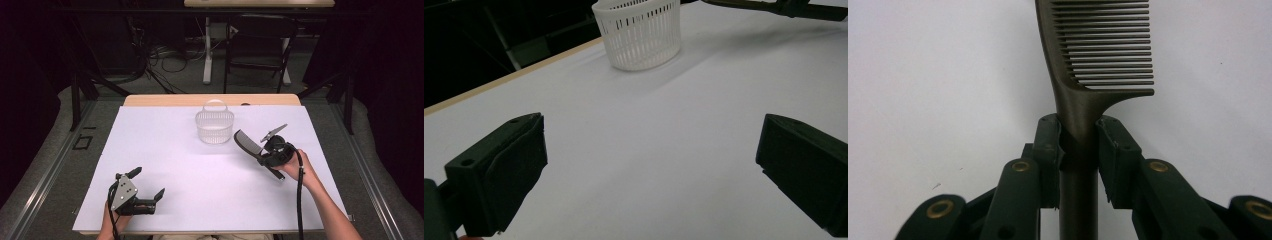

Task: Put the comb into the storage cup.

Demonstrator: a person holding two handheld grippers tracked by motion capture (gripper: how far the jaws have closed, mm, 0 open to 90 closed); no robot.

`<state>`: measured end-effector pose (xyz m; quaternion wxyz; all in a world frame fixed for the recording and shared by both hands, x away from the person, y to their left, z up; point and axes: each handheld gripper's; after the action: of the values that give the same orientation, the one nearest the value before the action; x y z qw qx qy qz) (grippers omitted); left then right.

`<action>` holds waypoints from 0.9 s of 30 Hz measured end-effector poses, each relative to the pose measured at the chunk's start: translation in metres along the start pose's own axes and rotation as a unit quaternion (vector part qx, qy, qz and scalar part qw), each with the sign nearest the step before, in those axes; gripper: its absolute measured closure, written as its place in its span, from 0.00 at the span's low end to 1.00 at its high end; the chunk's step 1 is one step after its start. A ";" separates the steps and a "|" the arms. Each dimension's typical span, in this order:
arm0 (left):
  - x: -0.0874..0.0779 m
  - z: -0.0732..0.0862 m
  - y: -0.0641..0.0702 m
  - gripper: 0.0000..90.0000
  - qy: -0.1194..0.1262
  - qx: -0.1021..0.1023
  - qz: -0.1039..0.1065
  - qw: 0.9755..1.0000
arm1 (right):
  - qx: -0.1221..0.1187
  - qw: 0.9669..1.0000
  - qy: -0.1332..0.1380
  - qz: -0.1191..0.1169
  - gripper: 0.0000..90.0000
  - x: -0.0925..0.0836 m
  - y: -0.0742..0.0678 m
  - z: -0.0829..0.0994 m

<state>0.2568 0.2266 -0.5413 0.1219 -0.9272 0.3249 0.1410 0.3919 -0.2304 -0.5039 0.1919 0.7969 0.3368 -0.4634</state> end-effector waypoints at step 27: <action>-0.001 -0.001 0.000 0.00 -0.001 0.004 0.003 1.000 | -0.005 0.997 0.083 -0.001 0.80 -0.012 -0.007 0.010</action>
<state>0.2562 0.2269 -0.5405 0.1257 -0.9254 0.3286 0.1408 0.3767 -0.2359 -0.4987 0.1668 0.8313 0.3545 -0.3944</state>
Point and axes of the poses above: each handheld gripper's, and its own axes: x roughly forward along the jaws, z roughly out of its underside, y roughly to its right, and after that the axes turned 1 degree about -x, right-handed
